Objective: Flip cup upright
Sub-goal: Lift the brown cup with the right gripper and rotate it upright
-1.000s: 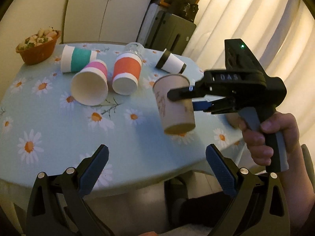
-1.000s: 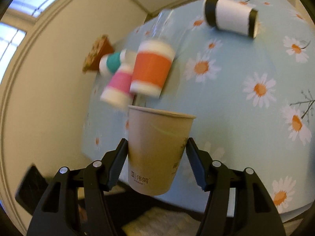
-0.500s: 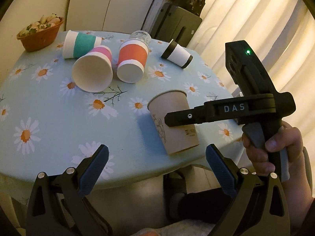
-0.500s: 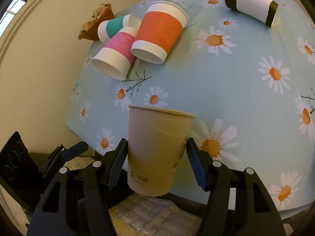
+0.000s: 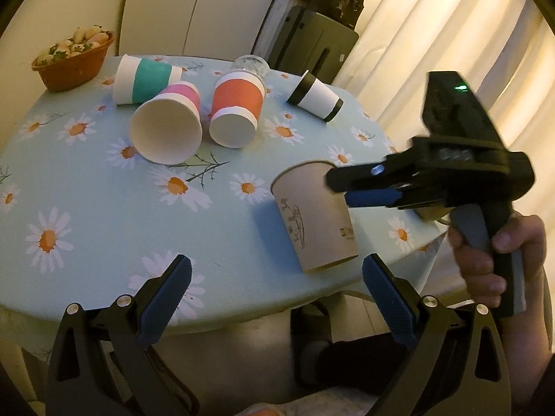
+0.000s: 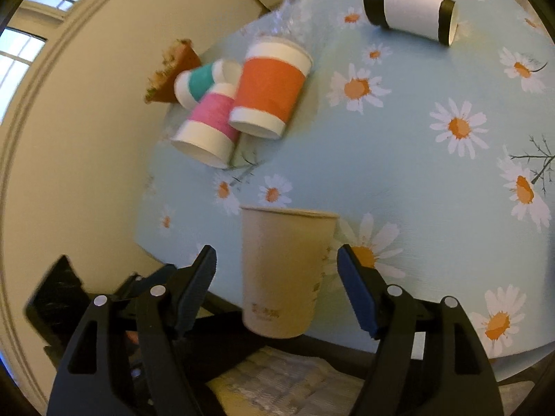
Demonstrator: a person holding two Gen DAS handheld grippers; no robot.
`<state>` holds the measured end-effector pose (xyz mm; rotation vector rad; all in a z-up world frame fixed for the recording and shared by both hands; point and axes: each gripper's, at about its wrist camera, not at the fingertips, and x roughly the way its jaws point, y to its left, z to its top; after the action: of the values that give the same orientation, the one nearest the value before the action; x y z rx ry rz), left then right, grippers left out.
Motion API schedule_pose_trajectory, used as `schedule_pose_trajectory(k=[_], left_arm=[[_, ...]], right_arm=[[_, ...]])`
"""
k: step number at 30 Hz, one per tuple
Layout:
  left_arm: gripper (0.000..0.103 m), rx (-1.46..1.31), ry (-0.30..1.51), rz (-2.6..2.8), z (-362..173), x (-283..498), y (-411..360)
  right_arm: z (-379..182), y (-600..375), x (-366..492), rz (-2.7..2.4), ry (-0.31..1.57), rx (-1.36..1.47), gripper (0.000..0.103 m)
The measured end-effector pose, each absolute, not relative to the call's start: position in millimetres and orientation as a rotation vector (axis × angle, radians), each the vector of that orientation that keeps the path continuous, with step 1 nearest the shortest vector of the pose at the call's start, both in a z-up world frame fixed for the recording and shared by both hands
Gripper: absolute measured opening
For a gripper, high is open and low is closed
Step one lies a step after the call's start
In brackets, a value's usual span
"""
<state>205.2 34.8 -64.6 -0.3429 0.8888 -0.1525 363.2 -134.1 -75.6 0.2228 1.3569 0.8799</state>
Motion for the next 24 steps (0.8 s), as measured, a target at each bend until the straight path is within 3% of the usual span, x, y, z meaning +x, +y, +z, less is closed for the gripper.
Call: schedule_pose_trajectory(k=[9, 20, 21, 24], left_arm=[[0.095, -0.419, 0.918, -0.142, -58.1, 222.7, 42.3], [0.094, -0.468, 1.049, -0.189, -55.7, 272.8, 16.6], [0.089, -0.463, 1.066, -0.184, -57.4, 277.3, 13.8], [0.085, -0.456, 1.138, -0.173, -66.7, 293.3, 5.7]], right_arm=[[-47.1, -195.3, 346.8, 0.892, 1.199, 0.444, 0.072], [-48.2, -258.8, 334.9, 0.861, 1.159, 0.588, 0.073], [-45.8, -260.7, 335.0, 0.868, 1.149, 0.594, 0.073], [-43.3, -264.8, 336.6, 0.882, 1.133, 0.607, 0.072]])
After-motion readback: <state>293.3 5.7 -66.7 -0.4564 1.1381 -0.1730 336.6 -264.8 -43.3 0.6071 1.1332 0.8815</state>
